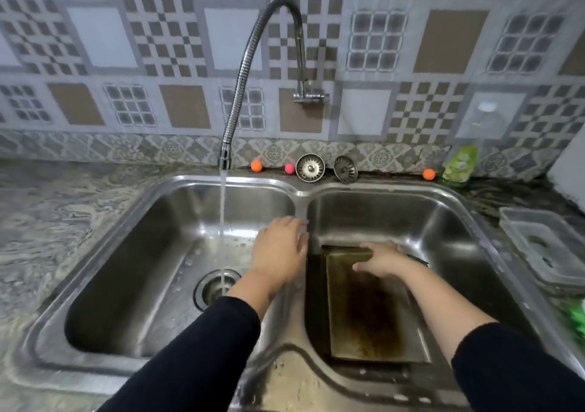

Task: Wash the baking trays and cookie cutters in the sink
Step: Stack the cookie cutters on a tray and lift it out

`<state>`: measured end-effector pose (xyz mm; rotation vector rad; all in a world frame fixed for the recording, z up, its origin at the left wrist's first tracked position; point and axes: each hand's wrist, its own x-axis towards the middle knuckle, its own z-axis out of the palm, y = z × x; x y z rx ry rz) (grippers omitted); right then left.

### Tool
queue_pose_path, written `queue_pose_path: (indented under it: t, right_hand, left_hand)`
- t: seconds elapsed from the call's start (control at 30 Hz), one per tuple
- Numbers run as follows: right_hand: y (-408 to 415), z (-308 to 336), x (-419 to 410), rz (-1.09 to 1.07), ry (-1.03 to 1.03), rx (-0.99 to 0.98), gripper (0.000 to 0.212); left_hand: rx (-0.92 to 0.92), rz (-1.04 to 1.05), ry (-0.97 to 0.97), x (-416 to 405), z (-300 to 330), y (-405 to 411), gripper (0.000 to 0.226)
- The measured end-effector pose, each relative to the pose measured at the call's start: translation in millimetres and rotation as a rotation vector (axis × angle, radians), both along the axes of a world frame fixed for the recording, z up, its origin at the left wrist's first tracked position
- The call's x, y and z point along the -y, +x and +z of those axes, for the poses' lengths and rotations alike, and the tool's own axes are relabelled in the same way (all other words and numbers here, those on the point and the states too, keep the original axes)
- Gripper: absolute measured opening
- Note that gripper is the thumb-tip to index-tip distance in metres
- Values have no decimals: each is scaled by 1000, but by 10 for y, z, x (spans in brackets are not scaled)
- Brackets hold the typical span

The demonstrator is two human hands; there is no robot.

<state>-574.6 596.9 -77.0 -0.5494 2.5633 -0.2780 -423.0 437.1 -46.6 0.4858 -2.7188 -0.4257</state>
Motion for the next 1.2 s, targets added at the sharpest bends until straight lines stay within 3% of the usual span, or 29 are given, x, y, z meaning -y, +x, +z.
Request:
queue_pose_path:
  t: [0.1, 0.23, 0.4, 0.53, 0.8, 1.1, 1.2]
  right_hand:
    - [-56, 491, 280, 63, -159, -96, 57]
    - [-147, 1097, 655, 55, -660, -203, 30]
    - [-451, 1615, 1099, 52, -897, -369, 28]
    - [-736, 1702, 1440, -37, -986, -403, 33]
    - [-1102, 1667, 1935, -319, -1232, -511, 17]
    - [-1540, 2030, 2176, -380, -1100, -449, 12]
    - [-1515, 2034, 2127, -330, -1030, -428, 22]
  left_hand:
    - [-400, 16, -199, 293, 592, -171, 38]
    - [-724, 170, -246, 734, 1326, -315, 39]
    - [-616, 119, 135, 1097, 1506, -471, 51]
    - [-639, 40, 148, 1149, 1268, -553, 63]
    - [-748, 5, 201, 1143, 966, -840, 68]
    - [-768, 19, 225, 1168, 847, -1005, 70]
    - [-761, 0, 249, 1139, 871, -985, 72]
